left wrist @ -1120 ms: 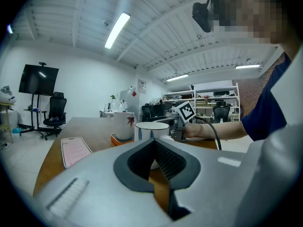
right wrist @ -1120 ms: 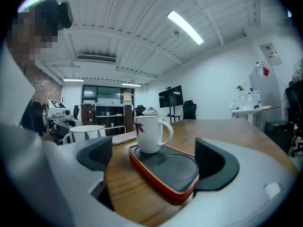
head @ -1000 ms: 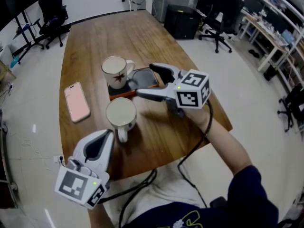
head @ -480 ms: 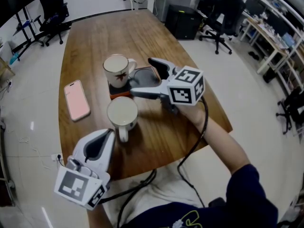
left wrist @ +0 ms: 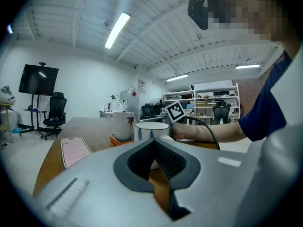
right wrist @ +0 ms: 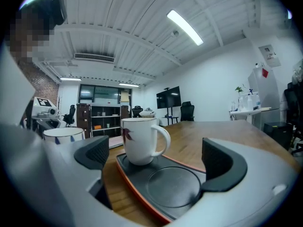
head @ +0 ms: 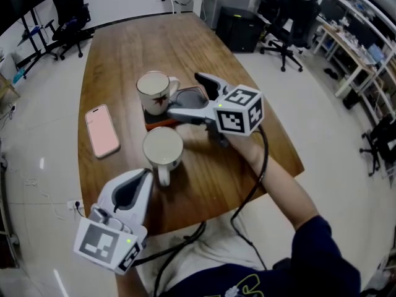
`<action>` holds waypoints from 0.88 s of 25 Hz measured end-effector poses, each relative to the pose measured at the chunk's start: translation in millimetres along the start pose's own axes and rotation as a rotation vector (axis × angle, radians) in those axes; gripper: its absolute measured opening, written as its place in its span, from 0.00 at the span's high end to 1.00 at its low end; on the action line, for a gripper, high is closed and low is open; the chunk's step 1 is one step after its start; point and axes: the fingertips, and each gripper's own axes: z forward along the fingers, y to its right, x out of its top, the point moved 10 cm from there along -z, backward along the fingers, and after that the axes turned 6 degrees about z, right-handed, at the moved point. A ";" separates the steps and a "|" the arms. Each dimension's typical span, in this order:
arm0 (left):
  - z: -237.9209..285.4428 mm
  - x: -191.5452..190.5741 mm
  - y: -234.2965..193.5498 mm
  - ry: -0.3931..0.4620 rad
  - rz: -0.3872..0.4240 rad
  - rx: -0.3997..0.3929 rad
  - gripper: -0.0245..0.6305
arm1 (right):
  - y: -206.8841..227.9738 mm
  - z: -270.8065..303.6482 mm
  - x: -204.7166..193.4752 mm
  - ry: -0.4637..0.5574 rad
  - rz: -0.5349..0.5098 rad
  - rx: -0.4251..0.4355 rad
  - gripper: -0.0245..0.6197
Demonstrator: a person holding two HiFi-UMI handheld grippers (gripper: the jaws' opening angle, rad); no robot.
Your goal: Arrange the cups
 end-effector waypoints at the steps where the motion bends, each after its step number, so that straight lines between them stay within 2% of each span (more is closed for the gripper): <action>1: 0.5 0.5 0.5 0.001 -0.002 -0.001 0.96 | -0.9 -3.6 0.8 0.014 -0.003 -0.018 0.06; 5: 1.0 1.2 -0.6 0.001 0.002 -0.002 0.96 | -14.6 -18.0 7.8 0.159 -0.064 -0.065 0.06; 7: 0.2 1.6 0.1 0.001 -0.005 0.001 0.96 | -23.7 -20.0 11.2 0.225 -0.088 -0.063 0.06; 8: 0.4 2.5 0.8 0.004 -0.012 0.002 0.96 | -27.6 -18.3 13.6 0.226 -0.105 -0.050 0.06; 12: 2.1 2.9 0.5 0.008 -0.014 0.004 0.96 | -40.2 0.4 30.7 0.141 -0.226 -0.003 0.06; 17: 1.7 4.0 1.9 0.006 -0.032 0.007 0.96 | -43.7 27.6 37.8 0.057 -0.155 0.074 0.06; 22: 1.4 5.2 2.0 0.008 -0.035 0.007 0.96 | -48.2 43.3 28.0 0.026 -0.148 0.039 0.06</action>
